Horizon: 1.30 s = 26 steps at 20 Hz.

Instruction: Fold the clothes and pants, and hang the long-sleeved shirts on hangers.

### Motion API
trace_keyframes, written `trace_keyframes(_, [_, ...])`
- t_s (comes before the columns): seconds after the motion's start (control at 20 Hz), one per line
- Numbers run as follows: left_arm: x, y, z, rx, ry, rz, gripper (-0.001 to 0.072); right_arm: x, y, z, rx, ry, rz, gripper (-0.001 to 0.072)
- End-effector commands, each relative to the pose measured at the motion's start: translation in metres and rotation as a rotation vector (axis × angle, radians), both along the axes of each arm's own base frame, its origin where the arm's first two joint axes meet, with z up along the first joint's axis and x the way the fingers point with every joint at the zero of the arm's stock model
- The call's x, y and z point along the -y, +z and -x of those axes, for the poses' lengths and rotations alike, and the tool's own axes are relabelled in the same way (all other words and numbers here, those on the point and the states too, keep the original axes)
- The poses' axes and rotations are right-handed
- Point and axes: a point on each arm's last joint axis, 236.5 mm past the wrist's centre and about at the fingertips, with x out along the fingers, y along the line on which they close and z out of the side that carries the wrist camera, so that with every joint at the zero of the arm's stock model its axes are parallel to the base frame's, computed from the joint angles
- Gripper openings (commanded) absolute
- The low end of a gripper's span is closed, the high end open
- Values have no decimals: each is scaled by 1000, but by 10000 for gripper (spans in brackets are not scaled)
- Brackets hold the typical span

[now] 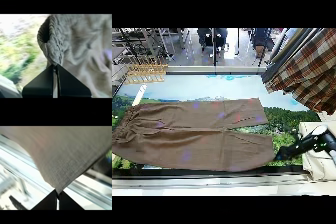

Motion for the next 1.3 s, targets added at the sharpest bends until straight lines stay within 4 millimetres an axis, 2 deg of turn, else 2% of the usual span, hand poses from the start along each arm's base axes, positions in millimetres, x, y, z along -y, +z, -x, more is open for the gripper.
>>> trace_keyframes(0.0, [-4, 65, -27, 91, -58, -67, 7, 11, 72, -69, 245, -146, 52, 19])
trace_keyframes(0.1, [-10, 101, -60, 158, -58, -153, 6, 37, 90, -127, 366, -318, 129, 18])
trace_keyframes(0.15, [-12, 115, -80, 190, -49, -197, 6, 49, 91, -149, 392, -381, 147, 18])
trace_keyframes(0.25, [-11, 133, -121, 249, -15, -247, 6, 69, 77, -189, 393, -469, 157, 19])
trace_keyframes(0.3, [-10, 135, -142, 274, 4, -257, 6, 77, 66, -208, 389, -487, 158, 19])
trace_keyframes(0.4, [-9, 122, -177, 300, 81, -231, 6, 82, 49, -250, 392, -521, 140, 19])
trace_keyframes(0.55, [-6, 82, -216, 294, 171, -168, 6, 80, 29, -326, 451, -588, 108, 19])
trace_keyframes(0.7, [-8, 48, -240, 291, 234, -145, 6, 67, 7, -394, 520, -632, 96, 19])
trace_keyframes(0.8, [-8, 32, -252, 302, 267, -123, 8, 60, -4, -428, 560, -676, 82, 21])
trace_keyframes(0.85, [-8, 27, -257, 317, 288, -95, 12, 58, -10, -439, 585, -696, 83, 24])
trace_keyframes(0.9, [-8, 24, -262, 333, 308, -66, 44, 58, -14, -446, 609, -716, 92, 121])
trace_keyframes(0.95, [-6, 24, -266, 346, 318, -42, 226, 57, -17, -446, 615, -712, 99, 408])
trace_keyframes(1.0, [-4, 25, -266, 349, 314, -31, 434, 52, -17, -440, 603, -668, 100, 653])
trace_keyframes(1.05, [1, 27, -261, 343, 272, -34, 448, 51, -17, -427, 571, -621, 103, 638])
trace_keyframes(1.15, [9, 33, -240, 317, 107, -96, 440, 55, -16, -390, 476, -511, 109, 635])
trace_keyframes(1.2, [11, 30, -220, 259, 44, -113, 432, 58, -13, -369, 432, -462, 103, 615])
trace_keyframes(1.25, [10, 23, -196, 173, -10, -138, 393, 59, -10, -344, 374, -415, 88, 581])
